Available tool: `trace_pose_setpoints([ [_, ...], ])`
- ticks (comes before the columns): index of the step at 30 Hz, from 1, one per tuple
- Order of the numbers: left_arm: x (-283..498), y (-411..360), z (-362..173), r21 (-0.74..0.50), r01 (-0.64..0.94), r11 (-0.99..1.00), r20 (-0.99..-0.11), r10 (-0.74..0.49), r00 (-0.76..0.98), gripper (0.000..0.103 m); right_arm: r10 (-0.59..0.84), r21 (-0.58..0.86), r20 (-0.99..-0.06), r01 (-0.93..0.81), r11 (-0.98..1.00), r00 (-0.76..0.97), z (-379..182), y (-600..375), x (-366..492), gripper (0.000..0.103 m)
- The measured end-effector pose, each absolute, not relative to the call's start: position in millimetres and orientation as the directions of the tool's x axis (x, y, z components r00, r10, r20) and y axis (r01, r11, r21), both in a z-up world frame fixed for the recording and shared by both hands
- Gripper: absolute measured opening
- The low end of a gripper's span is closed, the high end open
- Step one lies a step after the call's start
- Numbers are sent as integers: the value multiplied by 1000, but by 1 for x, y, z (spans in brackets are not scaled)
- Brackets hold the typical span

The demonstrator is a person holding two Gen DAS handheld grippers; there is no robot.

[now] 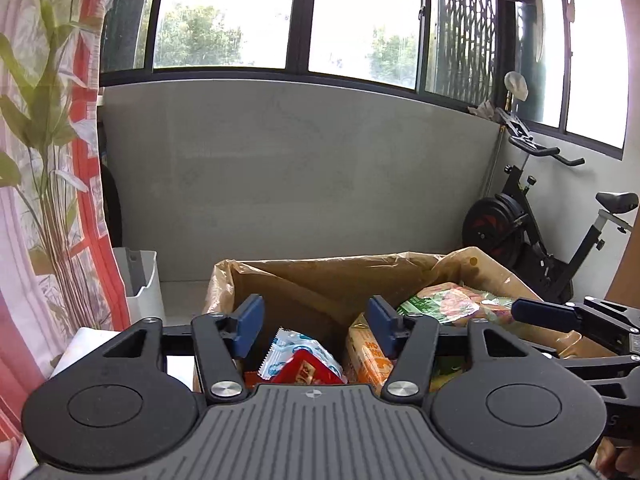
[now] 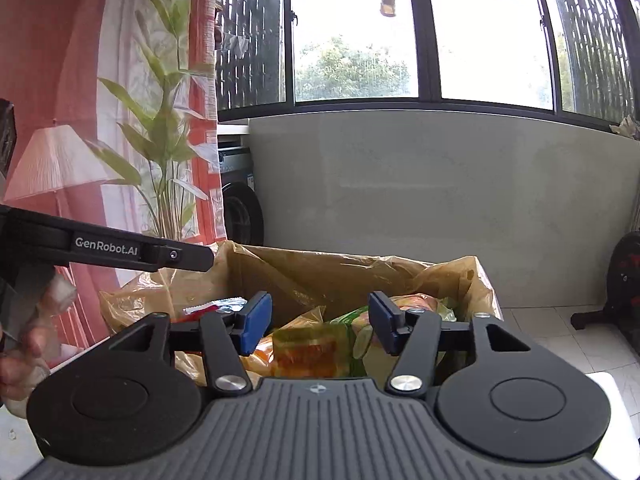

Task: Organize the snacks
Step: 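Open both tools to drop the red stick and gold pouch into the box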

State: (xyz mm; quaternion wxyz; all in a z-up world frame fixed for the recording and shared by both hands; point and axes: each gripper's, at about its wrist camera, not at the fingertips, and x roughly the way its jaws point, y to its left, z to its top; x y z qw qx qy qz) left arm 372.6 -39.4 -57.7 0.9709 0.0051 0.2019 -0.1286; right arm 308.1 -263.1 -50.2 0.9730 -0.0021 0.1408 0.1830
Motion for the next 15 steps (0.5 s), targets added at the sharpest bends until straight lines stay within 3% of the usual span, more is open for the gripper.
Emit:
trace_pose_setpoints([
  [9, 332, -5, -77, -122, 292, 949, -422, -316, 850, 60, 407, 120, -227, -389, 913, 885, -58, -289, 255, 63],
  [15, 291, 16, -90, -144, 350, 925, -397, -379, 836, 58, 394, 166, -266, -361, 918, 880, -84, -298, 221, 63],
])
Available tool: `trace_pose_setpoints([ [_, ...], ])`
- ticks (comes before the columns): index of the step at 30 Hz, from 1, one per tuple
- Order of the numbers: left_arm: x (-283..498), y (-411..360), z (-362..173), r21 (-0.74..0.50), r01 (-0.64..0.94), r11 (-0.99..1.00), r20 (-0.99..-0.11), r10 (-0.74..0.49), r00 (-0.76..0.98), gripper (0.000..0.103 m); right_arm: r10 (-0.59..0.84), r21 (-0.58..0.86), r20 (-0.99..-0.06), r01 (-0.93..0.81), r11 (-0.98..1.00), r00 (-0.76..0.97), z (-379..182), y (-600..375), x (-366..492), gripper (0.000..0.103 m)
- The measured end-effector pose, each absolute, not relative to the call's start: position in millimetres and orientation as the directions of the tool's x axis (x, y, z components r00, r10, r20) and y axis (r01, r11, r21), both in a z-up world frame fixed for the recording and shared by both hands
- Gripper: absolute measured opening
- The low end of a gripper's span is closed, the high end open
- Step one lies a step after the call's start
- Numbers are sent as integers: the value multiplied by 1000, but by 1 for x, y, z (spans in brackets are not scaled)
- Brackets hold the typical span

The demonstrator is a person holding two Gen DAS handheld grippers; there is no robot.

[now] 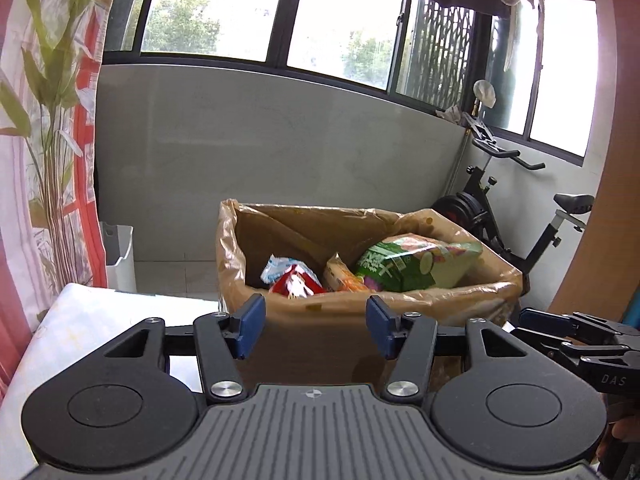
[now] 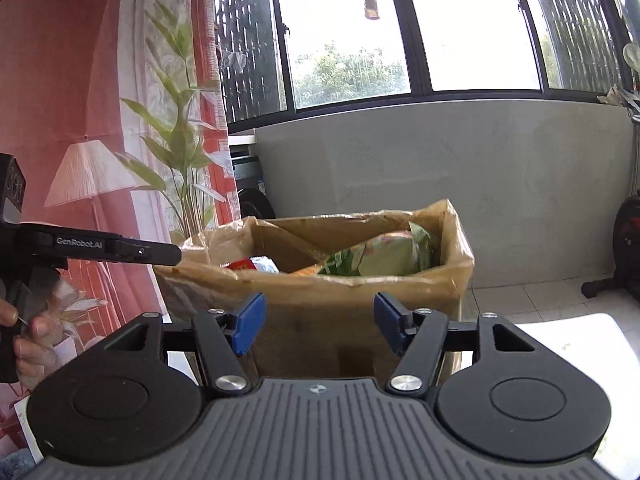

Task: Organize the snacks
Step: 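Open both tools to drop the red stick and gold pouch into the box, then grasp the yellow-orange candy packet with the right tool while the left tool moves back to the table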

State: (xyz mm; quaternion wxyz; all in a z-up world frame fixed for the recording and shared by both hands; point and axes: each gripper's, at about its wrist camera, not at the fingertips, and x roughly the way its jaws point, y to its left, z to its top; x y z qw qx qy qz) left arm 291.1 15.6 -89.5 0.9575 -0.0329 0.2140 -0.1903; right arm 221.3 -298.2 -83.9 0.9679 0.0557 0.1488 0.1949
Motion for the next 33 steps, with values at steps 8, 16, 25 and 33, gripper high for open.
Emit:
trace_pose_setpoints([
  [8, 279, 34, -141, -212, 302, 929, -492, -369, 789, 54, 399, 215, -456, -337, 917, 795, -137, -291, 216, 63],
  [16, 277, 42, -176, -229, 236, 944, -568, -326, 755, 52, 425, 281, -677, -322, 904, 601, -194, -260, 235, 62],
  [25, 275, 39, -195, -220, 201, 955, -614, -295, 732, 52, 377, 189, -724, -360, 914, 578, -208, -236, 244, 52],
  [33, 275, 28, -205, -187, 200, 962, -654, -274, 705, 52, 380, 40, -698, -496, 867, 607, -205, -237, 237, 36],
])
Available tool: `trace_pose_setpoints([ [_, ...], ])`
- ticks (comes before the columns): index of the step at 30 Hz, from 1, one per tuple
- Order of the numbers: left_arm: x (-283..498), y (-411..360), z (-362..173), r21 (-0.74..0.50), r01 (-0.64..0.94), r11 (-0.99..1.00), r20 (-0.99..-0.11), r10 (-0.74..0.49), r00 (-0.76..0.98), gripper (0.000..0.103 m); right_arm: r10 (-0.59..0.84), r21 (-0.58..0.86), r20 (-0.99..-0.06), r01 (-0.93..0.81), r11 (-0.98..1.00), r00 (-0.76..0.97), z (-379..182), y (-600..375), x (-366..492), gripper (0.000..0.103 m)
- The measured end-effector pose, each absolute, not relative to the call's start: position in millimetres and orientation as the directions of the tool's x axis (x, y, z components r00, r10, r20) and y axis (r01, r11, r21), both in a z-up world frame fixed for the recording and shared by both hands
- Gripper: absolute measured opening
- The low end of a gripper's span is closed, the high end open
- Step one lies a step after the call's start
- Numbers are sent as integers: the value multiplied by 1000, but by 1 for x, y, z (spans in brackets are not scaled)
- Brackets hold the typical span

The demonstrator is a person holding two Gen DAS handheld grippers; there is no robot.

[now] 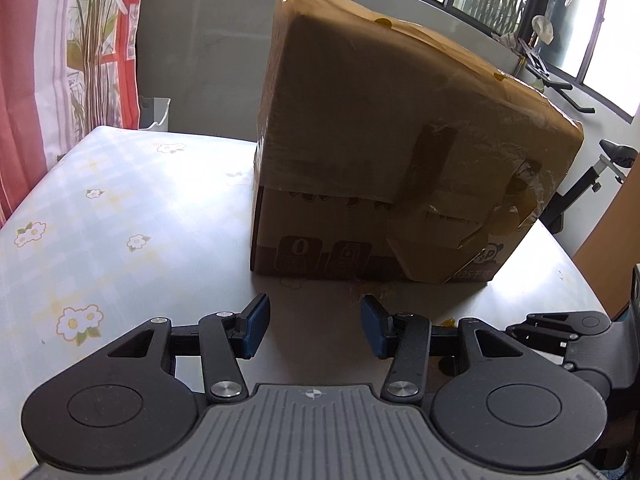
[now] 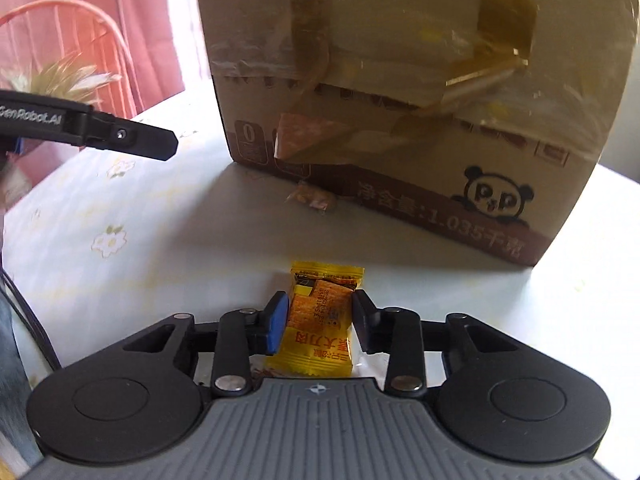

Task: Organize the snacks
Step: 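Grasp the yellow-orange candy packet with the right tool while the left tool moves back to the table, then close the left tool on the small clear brown-filled packet while the right tool holds the candy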

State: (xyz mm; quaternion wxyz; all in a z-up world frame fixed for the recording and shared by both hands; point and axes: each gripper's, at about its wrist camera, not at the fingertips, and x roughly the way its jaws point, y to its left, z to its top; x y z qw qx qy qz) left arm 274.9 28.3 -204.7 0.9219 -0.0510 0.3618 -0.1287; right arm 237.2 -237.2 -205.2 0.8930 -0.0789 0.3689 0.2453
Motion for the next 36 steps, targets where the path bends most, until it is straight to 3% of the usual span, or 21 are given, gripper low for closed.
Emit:
trace_pose_setpoints([
  [5, 284, 14, -216, -197, 200, 960, -678, -280, 679, 52, 354, 64, -608, -400, 914, 711, -205, -270, 244, 36],
  [16, 317, -39, -241, -192, 243, 951, -705, -306, 640, 53, 342, 170, -549, -299, 939, 762, -228, -310, 233, 36],
  [32, 340, -81, -266, -75, 226, 971, -726, -209, 655, 57, 387, 211, -547, -326, 922, 742, -234, -317, 246, 36],
  [34, 336, -86, -268, -24, 246, 969, -724, -187, 664, 39, 387, 204, -556, -331, 922, 735, -233, -317, 245, 36],
  [36, 334, -91, -267, -24, 263, 965, -725, -198, 660, 38, 387, 202, -559, -332, 921, 734, -233, -317, 246, 36],
])
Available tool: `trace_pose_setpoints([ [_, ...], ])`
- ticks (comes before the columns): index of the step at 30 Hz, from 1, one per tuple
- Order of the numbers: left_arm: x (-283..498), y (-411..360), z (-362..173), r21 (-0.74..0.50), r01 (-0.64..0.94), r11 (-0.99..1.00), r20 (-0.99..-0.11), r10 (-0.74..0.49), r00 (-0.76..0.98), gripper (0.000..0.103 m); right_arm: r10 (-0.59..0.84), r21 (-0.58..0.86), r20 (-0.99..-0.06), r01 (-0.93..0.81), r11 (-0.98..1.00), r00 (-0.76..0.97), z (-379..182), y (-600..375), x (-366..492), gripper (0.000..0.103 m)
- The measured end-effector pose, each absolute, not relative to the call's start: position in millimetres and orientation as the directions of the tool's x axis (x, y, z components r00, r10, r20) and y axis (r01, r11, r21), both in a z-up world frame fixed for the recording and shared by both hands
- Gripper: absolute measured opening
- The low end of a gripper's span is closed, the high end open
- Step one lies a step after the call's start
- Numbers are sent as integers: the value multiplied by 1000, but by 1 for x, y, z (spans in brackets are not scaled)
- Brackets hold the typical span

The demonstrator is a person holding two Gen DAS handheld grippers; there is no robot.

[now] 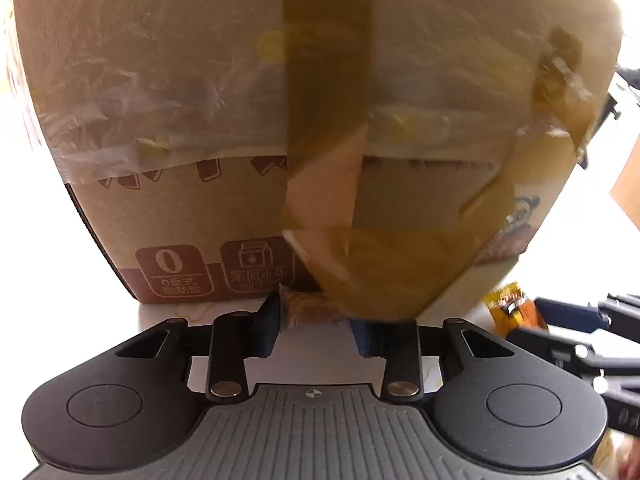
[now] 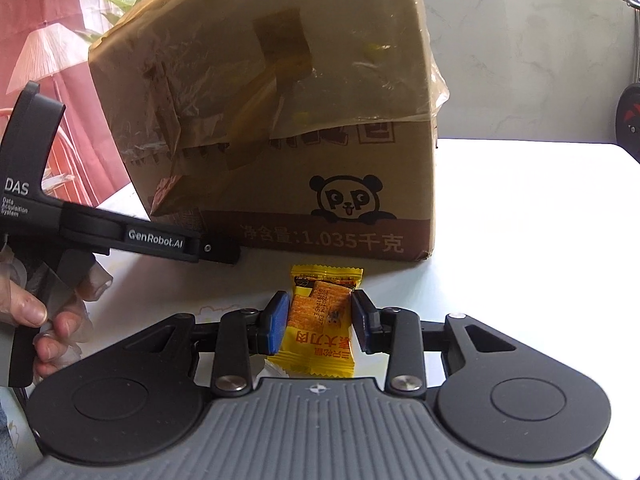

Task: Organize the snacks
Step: 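Close the left tool on the small clear brown-filled packet while the right tool holds the candy, then lift both held packets and carry them over the box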

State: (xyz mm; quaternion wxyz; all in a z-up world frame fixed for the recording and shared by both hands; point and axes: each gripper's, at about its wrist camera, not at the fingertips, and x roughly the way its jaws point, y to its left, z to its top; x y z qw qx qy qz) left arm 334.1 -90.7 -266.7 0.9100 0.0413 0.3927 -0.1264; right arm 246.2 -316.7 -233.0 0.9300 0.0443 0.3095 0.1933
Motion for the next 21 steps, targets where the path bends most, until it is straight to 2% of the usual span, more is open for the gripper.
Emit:
trace_pose_setpoints([
  [10, 293, -72, -261, -88, 259, 962, -722, -240, 648, 37, 386, 235, -550, -306, 923, 741, -235, -321, 253, 36],
  [21, 262, -47, -213, -100, 292, 951, -633, -287, 719, 37, 372, 229, -507, -295, 928, 778, -220, -329, 232, 36],
])
